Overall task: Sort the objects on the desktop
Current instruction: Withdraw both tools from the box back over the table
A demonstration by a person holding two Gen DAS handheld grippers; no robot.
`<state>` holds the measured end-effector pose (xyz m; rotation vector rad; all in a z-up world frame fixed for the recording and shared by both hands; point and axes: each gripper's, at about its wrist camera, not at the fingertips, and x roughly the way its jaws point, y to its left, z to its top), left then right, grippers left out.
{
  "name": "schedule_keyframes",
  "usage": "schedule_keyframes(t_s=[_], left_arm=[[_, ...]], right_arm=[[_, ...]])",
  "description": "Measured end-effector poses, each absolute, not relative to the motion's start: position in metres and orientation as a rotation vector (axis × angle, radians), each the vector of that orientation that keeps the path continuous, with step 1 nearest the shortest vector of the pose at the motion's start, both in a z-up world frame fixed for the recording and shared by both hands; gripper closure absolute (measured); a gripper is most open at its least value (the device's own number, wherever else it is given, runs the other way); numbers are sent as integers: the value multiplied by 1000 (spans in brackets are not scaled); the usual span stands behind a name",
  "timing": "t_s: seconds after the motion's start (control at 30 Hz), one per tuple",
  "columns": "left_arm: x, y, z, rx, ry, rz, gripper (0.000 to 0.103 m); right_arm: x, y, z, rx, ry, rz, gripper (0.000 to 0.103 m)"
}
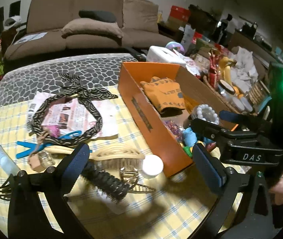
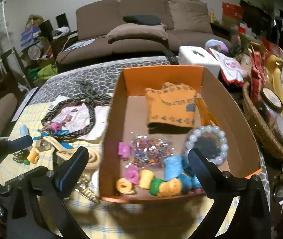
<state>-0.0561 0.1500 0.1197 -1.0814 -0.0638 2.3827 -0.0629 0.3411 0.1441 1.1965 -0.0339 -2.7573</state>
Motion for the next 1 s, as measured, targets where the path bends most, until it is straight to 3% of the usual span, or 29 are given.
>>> schedule_keyframes(t_s=[0.7, 1.0], left_arm=[[-54, 15, 125, -1186, -245, 2496, 0], [-60, -3, 106, -1236, -287, 2478, 0]], right_arm=[[-64, 253, 154, 1134, 58, -2652, 1], [-65, 217, 139, 1153, 170, -2576, 1]])
